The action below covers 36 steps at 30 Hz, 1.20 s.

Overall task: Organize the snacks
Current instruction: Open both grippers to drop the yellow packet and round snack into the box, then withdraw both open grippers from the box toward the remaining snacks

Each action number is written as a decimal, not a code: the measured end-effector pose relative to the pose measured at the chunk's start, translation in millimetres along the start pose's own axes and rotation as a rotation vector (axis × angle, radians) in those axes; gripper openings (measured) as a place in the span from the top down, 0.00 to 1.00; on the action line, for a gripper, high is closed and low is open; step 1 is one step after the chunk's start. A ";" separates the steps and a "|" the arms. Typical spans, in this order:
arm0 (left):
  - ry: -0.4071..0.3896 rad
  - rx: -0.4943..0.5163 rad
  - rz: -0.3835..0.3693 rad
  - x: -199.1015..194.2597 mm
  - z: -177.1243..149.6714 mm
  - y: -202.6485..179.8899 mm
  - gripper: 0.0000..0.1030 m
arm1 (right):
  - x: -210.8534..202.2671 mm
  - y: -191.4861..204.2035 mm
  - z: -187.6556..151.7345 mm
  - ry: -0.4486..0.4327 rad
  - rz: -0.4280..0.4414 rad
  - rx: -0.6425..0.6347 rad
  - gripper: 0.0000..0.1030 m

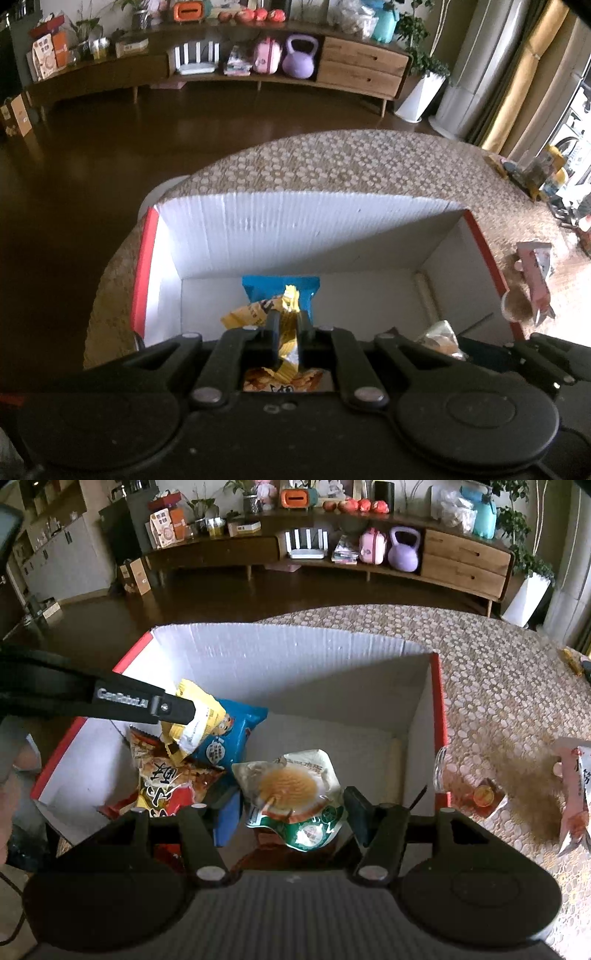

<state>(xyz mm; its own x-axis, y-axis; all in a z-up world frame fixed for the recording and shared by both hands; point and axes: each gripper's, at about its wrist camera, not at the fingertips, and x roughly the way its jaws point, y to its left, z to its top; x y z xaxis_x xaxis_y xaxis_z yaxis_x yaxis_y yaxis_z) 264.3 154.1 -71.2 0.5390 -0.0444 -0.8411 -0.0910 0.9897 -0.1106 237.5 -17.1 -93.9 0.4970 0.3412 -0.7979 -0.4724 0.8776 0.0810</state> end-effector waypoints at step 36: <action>-0.180 0.092 0.015 -94.4 -31.6 -27.1 0.15 | -101.8 2.6 -30.9 -0.144 0.114 0.047 0.26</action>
<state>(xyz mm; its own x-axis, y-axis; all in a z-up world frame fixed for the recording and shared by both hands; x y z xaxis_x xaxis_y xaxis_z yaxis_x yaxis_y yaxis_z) 189.4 127.1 -5.6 0.6796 -0.0131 -0.7334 -0.0274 0.9987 -0.0433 163.2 -60.0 -30.9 0.5429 0.4808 -0.6886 -0.4983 0.8444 0.1967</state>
